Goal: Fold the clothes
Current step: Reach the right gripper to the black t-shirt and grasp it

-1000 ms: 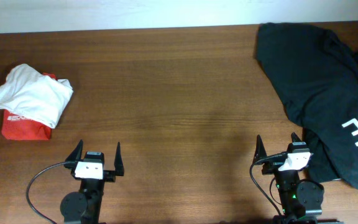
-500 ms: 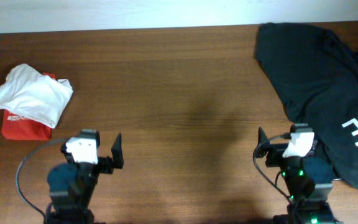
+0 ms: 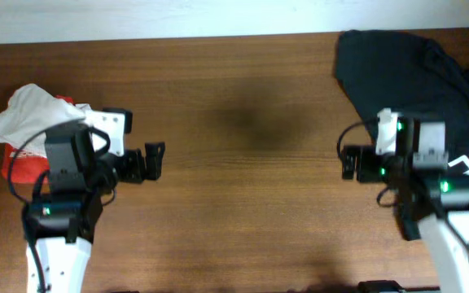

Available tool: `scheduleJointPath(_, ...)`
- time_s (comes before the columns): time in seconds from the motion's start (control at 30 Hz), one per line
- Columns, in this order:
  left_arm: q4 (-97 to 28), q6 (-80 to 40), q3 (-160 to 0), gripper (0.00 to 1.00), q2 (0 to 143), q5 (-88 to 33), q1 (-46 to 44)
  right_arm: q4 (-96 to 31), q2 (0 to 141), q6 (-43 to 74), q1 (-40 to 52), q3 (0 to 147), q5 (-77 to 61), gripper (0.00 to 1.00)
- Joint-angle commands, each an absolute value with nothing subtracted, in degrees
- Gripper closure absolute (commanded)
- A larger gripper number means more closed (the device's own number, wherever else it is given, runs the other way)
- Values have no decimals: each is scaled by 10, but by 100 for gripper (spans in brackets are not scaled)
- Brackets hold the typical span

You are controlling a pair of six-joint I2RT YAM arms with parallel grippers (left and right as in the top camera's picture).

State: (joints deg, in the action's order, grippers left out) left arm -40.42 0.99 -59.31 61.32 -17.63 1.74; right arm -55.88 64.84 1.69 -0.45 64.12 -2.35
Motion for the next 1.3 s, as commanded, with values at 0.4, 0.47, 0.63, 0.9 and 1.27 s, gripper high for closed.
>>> scheduleJointPath(0.4,-383,8,-622,1,653,-187,15,-533,885,114,-123,697,168,1)
scheduleJointPath(0.47,-379,8,-622,1,653,-187,15,-519,934,114,-141,697,172,0)
scheduleJointPath(0.63,-378,8,-622,1,653,-187,15,-464,1016,105,-165,697,172,3)
scheduleJointPath(0.9,-377,8,-622,1,653,-187,16,-385,1055,93,-165,696,172,9)
scheduleJointPath(1.27,-369,8,-622,1,653,-187,15,-368,1102,93,-165,695,172,21)
